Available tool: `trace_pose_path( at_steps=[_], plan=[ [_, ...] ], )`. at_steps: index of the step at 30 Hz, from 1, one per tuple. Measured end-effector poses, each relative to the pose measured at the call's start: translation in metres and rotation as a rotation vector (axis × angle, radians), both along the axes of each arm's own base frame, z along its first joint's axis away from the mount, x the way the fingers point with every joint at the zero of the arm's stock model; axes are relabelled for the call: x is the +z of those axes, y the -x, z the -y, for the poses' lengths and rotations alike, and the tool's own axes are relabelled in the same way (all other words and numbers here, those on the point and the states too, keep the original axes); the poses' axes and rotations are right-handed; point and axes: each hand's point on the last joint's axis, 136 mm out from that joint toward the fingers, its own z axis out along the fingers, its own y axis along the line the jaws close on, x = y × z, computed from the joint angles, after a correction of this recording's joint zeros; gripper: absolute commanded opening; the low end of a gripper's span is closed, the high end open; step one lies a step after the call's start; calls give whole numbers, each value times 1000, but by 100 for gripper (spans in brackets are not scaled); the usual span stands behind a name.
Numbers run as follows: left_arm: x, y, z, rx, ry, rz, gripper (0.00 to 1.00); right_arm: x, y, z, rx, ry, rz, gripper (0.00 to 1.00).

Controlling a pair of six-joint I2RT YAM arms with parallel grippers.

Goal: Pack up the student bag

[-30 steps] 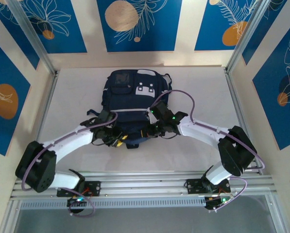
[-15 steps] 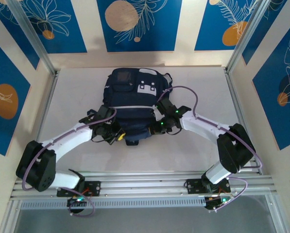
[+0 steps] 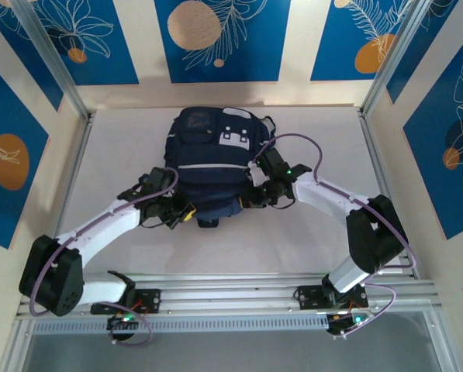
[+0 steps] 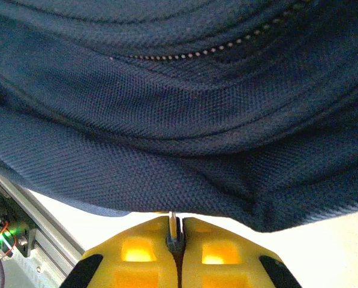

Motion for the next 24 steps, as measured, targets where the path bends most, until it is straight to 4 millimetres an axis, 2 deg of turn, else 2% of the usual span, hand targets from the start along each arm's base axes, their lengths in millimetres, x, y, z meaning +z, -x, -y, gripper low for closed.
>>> trace_pose_path(
  at_steps=[7, 12, 15, 24],
  plan=[
    [4, -5, -34, 42, -53, 23, 0, 10, -1, -5, 128, -59, 70, 5],
    [0, -2, -50, 37, -115, 13, 0, 7, 15, -14, 293, -75, 168, 1],
    [-1, 1, -55, 24, -139, 2, 0, 6, 16, -16, 349, -58, 215, 0],
    [1, 1, -65, 12, -158, 13, 0, -10, -25, 14, 284, 76, 248, 3]
  ],
)
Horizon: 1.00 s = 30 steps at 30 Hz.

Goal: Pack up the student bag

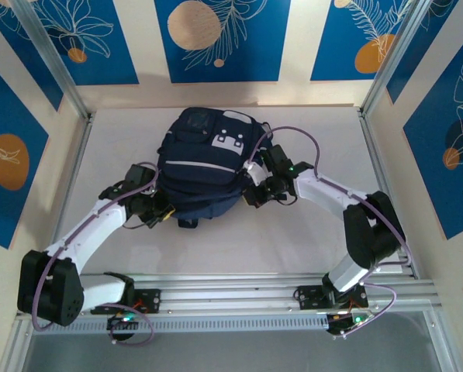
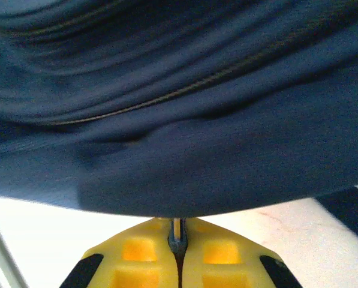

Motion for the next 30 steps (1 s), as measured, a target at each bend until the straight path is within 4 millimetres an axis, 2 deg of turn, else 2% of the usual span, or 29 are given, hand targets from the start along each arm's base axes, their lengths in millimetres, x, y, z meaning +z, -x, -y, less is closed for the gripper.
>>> trace_pose_path(
  at_steps=[3, 7, 11, 20, 22, 24, 25, 27, 30],
  plan=[
    [0, 0, -2, -2, -3, 3, 0, -8, -16, 10, -43, 36, -8, 6],
    [1, 0, -2, -11, -4, 7, 0, -13, -33, 18, -84, 70, -11, 15],
    [-2, 1, -2, -14, 1, 5, 0, -14, -48, 20, -119, 89, -12, 17],
    [-8, 4, 3, -27, 32, 0, 0, -23, -64, 30, -212, 150, -23, 26],
    [-7, 3, 4, -29, 37, 4, 0, -21, -67, 32, -228, 157, -14, 34],
    [-7, 4, 6, -34, 37, 5, 0, -17, -69, 32, -242, 171, 13, 55],
    [-7, 4, 8, -42, 37, 6, 0, -13, -70, 34, -256, 177, 33, 60],
    [-10, 5, 12, -52, 29, 2, 0, 0, -66, 36, -271, 184, 86, 62],
    [-18, 9, 26, -91, 12, -13, 0, 35, -57, 35, -289, 151, 184, 67]
  ],
)
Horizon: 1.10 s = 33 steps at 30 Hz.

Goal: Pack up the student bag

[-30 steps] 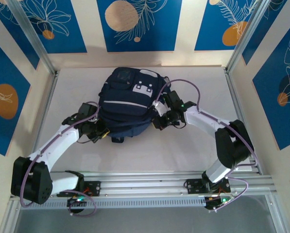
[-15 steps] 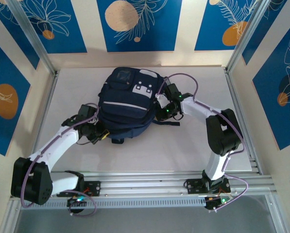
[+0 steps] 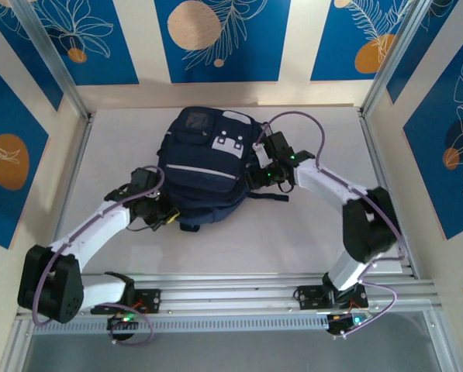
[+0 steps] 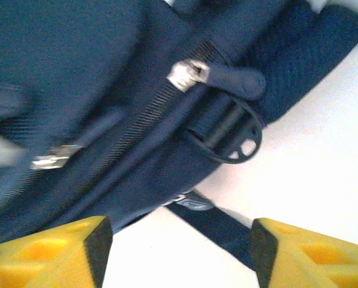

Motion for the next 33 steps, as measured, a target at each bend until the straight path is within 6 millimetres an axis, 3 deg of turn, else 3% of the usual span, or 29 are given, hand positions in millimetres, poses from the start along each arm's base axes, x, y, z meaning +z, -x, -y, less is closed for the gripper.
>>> trace_pose_path(
  at_steps=[4, 11, 14, 17, 19, 20, 21, 22, 24, 28, 33],
  plan=[
    [-16, 12, 31, -96, -31, -43, 0, 43, 12, 15, -47, -14, 135, 68],
    [-10, 20, 101, -324, -61, -18, 10, 84, 24, 55, -162, -37, 276, 70],
    [-9, 27, 122, -410, -69, 1, 20, 97, 28, 64, -189, -58, 311, 70],
    [-13, 33, 128, -479, -90, 11, 42, 103, 30, 69, -204, -76, 329, 72],
    [-13, 35, 126, -518, -113, 26, 63, 104, 32, 70, -201, -83, 328, 75],
    [-11, 35, 124, -538, -125, 39, 74, 105, 33, 70, -200, -87, 328, 86],
    [-7, 36, 121, -559, -137, 55, 93, 107, 34, 69, -199, -96, 328, 100],
    [0, 37, 119, -586, -144, 75, 100, 109, 36, 69, -193, -100, 332, 99],
    [21, 36, 120, -634, -143, 133, 100, 115, 41, 66, -173, -123, 342, 100],
    [82, 27, 119, -712, -132, 364, 100, 143, 56, 59, -117, -212, 404, 100],
    [151, 4, 86, -656, -256, 696, 100, 170, 74, 60, -89, -326, 547, 99]
  ],
)
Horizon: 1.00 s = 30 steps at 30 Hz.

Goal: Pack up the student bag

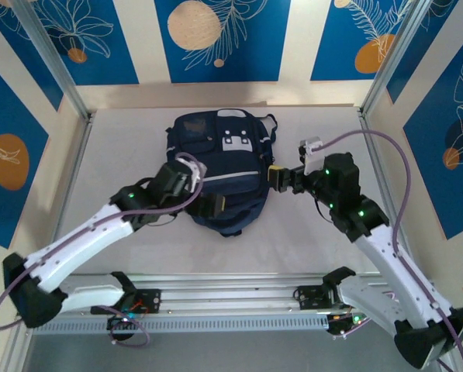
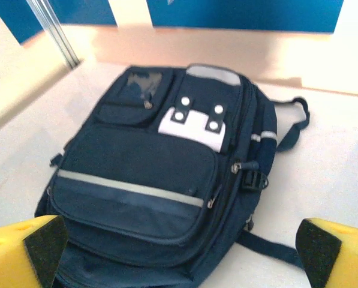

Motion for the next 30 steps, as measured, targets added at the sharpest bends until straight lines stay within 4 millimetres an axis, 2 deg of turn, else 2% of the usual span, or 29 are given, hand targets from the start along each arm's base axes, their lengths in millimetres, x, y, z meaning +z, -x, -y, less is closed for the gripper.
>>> trace_pose_path(
  at_steps=[3, 5, 7, 9, 11, 13, 18, 21, 23, 25, 27, 30],
  plan=[
    [27, -35, -37, 147, -81, 282, 100, -2, -2, 0, 4, -3, 75, 100],
    [23, -59, -64, 228, -158, 423, 100, -14, -9, 2, -3, 32, 131, 99],
    [-8, -86, -104, 323, -233, 464, 100, -41, -20, 7, -29, 75, 159, 100],
    [-51, -105, -147, 417, -297, 415, 100, -74, -29, 17, -61, 115, 145, 99],
    [-103, -109, -196, 526, -378, 318, 100, -109, -38, 36, -124, 147, 84, 100],
    [-130, -104, -222, 579, -420, 249, 100, -129, -46, 60, -206, 158, 38, 100],
    [-129, -124, -241, 652, -372, 298, 100, -145, -62, 114, -389, 134, 22, 100],
    [-144, -134, -250, 659, -338, 278, 100, -167, -70, 138, -471, 110, -31, 100],
    [-153, -139, -249, 624, -330, 270, 100, -190, -67, 153, -517, 73, -80, 100],
    [-154, -144, -247, 606, -313, 304, 100, -205, -65, 164, -540, 35, -127, 100],
    [-154, -146, -241, 574, -298, 326, 100, -208, -70, 170, -542, -12, -119, 100],
    [-156, -152, -227, 496, -262, 375, 100, -211, -80, 161, -482, -69, -65, 100]
  ],
)
